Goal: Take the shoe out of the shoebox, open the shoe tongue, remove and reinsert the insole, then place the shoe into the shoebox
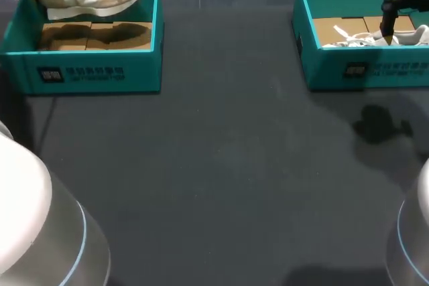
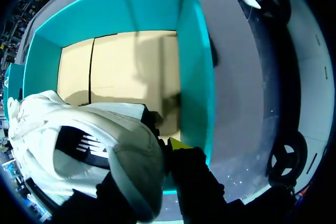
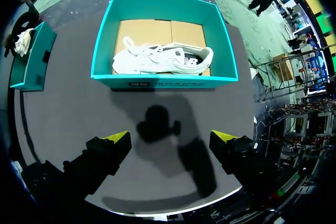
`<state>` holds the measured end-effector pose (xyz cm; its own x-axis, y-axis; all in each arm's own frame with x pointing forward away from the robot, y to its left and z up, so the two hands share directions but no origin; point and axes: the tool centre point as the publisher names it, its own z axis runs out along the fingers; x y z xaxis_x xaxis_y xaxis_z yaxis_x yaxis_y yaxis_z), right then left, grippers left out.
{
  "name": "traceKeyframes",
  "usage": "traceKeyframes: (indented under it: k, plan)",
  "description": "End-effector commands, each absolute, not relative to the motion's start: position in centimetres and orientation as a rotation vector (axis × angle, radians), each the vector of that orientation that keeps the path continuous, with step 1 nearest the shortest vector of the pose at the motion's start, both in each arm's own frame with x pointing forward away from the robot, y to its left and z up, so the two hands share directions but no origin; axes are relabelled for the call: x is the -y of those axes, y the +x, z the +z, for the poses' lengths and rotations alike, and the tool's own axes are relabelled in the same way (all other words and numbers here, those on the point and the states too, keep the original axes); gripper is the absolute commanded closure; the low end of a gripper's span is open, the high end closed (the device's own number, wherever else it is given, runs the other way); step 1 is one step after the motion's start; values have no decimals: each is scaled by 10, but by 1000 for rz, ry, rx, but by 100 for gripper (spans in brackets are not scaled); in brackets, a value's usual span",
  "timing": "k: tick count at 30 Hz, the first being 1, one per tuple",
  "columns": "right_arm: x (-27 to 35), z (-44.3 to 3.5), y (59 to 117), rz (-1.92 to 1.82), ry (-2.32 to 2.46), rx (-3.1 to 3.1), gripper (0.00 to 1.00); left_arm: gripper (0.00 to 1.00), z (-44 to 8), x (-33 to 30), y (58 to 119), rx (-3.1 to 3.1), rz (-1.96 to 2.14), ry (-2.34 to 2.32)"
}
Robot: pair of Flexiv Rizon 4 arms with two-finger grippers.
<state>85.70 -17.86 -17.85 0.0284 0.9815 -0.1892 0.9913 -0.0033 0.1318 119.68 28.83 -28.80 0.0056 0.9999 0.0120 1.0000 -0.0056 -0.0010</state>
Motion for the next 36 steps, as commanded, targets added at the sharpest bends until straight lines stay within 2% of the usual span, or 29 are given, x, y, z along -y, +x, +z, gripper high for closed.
traceKeyframes:
  k: [1, 18, 25, 36]
  plan:
    - [178, -179, 857, -63, 2076, -2041, 0, 100, -238, -282, 1178, 2218, -92, -2235]
    - [178, -179, 857, -63, 2076, -2041, 0, 100, -152, -257, 1149, 2288, -181, -2259]
    - [178, -179, 857, -63, 2076, -2041, 0, 100, -140, -222, 1096, 2260, -270, -2244]
    - [178, -179, 857, -63, 2076, -2041, 0, 100, -142, -164, 982, 2217, -350, -2303]
